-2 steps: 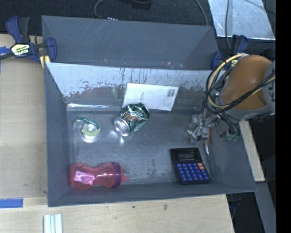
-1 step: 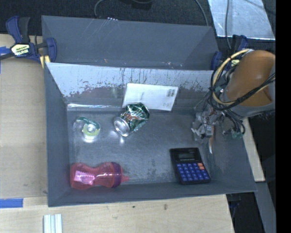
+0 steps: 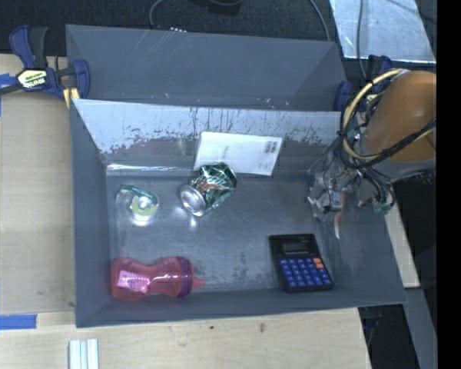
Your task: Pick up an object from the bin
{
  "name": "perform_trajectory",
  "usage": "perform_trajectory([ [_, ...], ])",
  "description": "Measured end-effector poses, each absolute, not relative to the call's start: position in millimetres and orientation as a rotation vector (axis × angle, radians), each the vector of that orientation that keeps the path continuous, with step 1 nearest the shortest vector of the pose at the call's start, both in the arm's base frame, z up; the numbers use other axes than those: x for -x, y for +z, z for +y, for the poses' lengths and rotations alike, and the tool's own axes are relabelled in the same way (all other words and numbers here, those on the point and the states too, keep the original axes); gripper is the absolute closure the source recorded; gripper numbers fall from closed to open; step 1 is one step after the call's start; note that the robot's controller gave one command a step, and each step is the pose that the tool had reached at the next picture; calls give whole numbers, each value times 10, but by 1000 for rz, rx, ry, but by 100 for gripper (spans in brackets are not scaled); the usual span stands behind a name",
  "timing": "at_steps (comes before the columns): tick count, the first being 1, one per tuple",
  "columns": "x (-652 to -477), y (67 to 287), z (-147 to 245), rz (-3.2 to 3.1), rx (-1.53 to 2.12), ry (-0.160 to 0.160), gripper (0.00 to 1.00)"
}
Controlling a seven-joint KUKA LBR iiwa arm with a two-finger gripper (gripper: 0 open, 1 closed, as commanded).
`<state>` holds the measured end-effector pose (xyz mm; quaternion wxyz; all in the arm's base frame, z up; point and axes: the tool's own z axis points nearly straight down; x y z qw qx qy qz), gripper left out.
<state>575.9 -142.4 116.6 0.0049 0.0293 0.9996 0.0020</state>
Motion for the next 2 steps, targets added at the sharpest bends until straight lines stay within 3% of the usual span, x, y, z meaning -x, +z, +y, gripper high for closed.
perform_trajectory([
  [2, -5765, 1468, -1426, 3128, -91, 6, 100],
])
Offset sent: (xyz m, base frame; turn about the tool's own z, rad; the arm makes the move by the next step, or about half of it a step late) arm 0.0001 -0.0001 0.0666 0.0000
